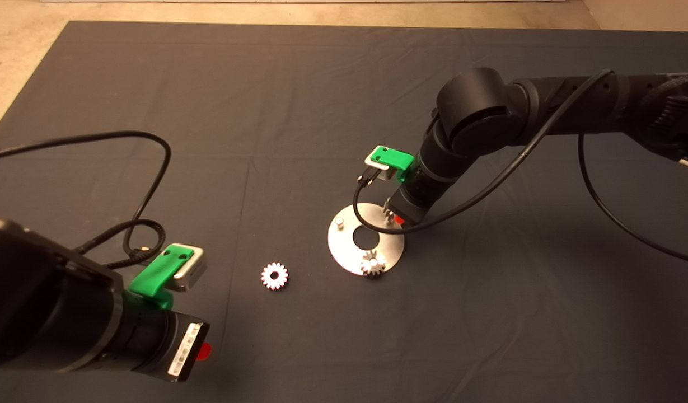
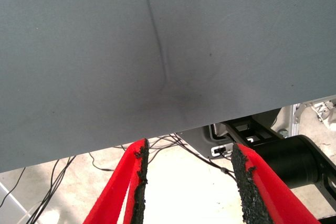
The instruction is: Install three planetary gears onto the carrier pins
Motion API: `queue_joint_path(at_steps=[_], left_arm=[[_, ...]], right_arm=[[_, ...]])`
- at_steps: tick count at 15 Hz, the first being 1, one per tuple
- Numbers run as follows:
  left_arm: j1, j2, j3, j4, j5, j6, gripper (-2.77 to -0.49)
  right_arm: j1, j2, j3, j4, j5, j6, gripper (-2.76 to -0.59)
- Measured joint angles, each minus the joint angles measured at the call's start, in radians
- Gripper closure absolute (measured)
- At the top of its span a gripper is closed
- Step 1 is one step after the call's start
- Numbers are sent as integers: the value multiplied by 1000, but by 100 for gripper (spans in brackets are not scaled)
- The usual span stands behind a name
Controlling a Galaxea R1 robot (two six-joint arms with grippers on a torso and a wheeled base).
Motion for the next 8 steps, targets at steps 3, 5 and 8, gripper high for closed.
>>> queue_joint_path(at_steps=[3, 5, 8], left_arm=[[0, 0, 0, 0, -22, 0, -105], [0, 0, 0, 0, -23, 0, -105], [0, 0, 0, 0, -24, 0, -105]], right_arm=[[-7, 4, 0, -1, -3, -2, -68], [-7, 4, -8, -2, -2, -2, -68], [-6, 4, -21, -2, 1, -15, -68]])
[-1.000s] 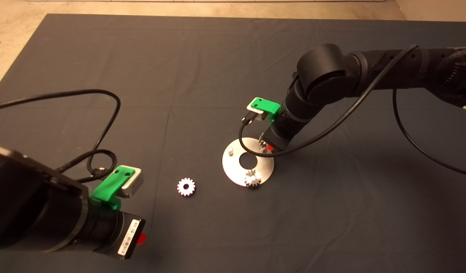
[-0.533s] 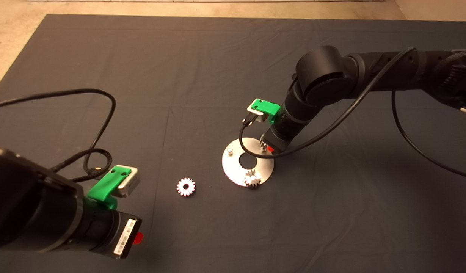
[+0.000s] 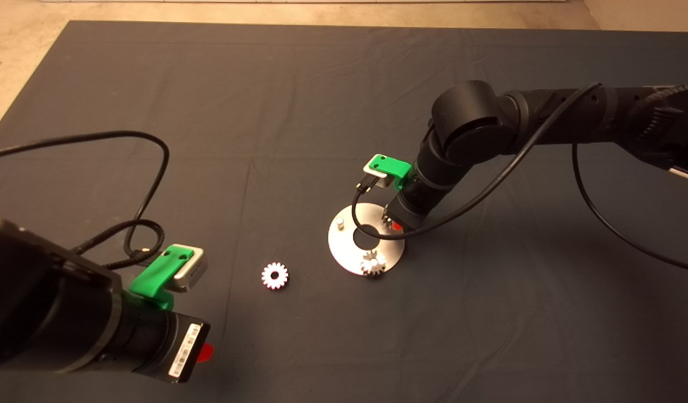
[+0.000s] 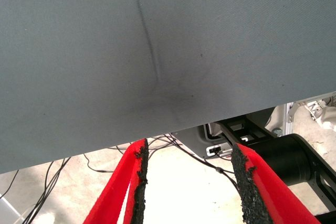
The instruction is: Install three planetary gears onto the carrier pins
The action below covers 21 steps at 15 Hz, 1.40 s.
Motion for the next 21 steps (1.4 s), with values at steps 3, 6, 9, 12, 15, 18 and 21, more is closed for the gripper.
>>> queue_joint_path(at_steps=[3, 6, 9, 12, 15, 18, 21], left_arm=[[0, 0, 0, 0, 0, 0, -105], [0, 0, 0, 0, -1, 0, -105], [0, 0, 0, 0, -1, 0, -105], [0, 0, 0, 0, -1, 0, -105], [0, 0, 0, 0, -2, 0, -105], [0, 0, 0, 0, -2, 0, -105], [0, 0, 0, 0, -2, 0, -105]], right_arm=[[5, 0, -22, -1, 1, -10, -68], [5, 0, -23, -3, 1, -10, -69], [5, 0, -23, -3, 2, -10, -68], [5, 0, -23, -3, 1, -10, -68], [4, 0, -22, -3, 1, -10, -68], [4, 0, -22, -4, 1, -10, -69], [4, 1, -22, -4, 2, -10, -68]])
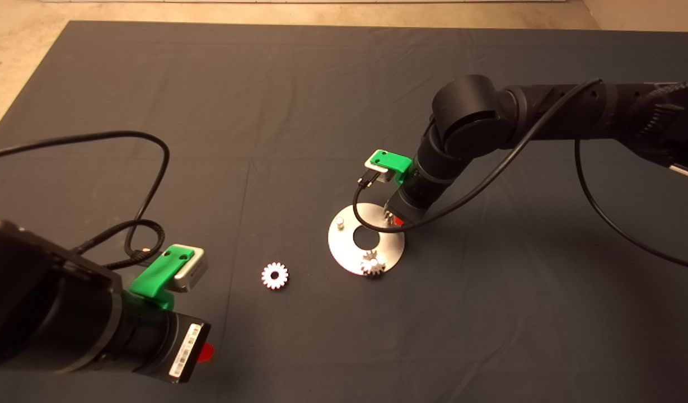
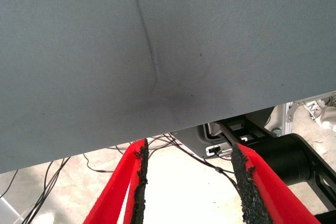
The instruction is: Install three planetary gears onto the carrier pins
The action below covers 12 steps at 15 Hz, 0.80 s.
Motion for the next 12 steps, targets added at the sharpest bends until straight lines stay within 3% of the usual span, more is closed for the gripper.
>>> queue_joint_path(at_steps=[12], left_arm=[[0, -1, 0, 0, -3, 0, -105]], right_arm=[[-11, 8, 0, -6, 2, 0, -68]])
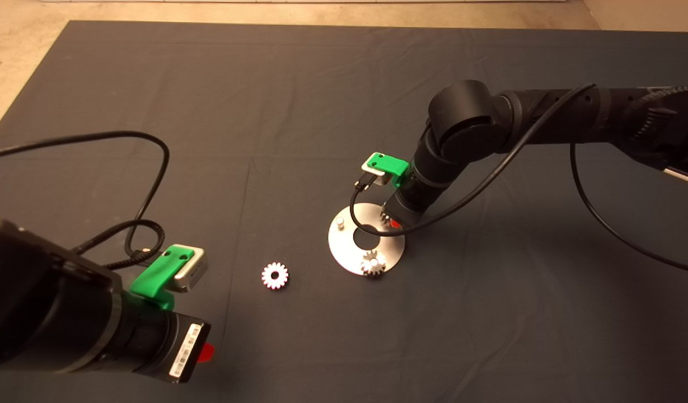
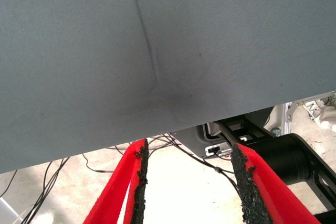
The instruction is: Install three planetary gears onto the carrier pins
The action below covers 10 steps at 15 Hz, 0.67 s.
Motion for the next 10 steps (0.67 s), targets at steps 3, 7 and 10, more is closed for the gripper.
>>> queue_joint_path(at_steps=[3, 7, 10], left_arm=[[0, 0, 0, 0, 0, 0, -105], [0, 0, 0, 0, 0, 0, -105], [0, 0, 0, 0, 0, 0, -105]], right_arm=[[0, 0, -1, 0, 0, 0, -68], [0, 0, -1, 0, 0, 0, -69], [0, 0, -1, 0, 0, 0, -74]])
